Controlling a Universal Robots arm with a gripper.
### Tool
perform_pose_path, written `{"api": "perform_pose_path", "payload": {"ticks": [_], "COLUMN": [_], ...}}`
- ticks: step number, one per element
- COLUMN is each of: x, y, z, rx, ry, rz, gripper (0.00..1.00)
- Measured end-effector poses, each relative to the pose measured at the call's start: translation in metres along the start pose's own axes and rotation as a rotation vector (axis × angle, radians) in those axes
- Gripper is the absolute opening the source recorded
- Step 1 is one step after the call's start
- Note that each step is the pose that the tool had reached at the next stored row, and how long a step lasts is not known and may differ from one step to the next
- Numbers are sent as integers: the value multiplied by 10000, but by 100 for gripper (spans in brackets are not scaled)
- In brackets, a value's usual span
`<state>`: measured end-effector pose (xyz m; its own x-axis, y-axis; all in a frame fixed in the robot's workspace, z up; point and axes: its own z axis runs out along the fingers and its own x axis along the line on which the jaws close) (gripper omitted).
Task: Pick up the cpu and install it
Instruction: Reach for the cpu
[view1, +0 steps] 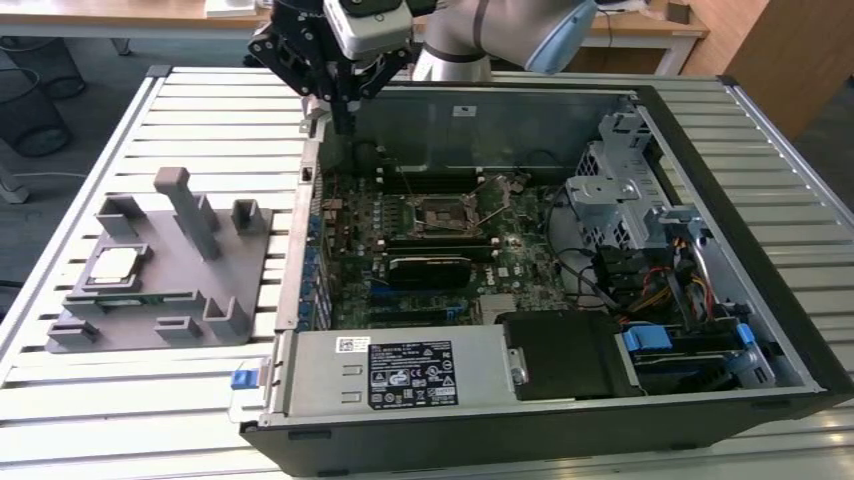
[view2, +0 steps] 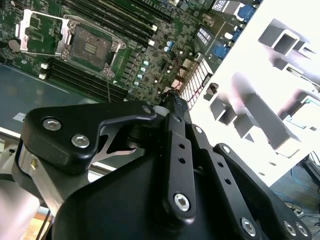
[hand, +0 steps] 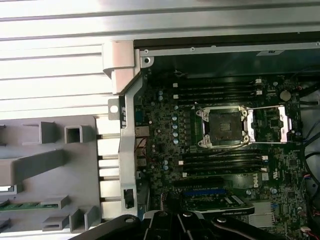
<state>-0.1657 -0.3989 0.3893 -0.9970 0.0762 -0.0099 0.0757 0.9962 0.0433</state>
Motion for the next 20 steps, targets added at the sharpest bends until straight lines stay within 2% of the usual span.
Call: {"api": "perform_pose_path", "payload": {"ticks": [20], "x": [174], "y": [-14], "z": [8], "rx": [3], "ry": [24], "rz": [1], "gripper": [11]}}
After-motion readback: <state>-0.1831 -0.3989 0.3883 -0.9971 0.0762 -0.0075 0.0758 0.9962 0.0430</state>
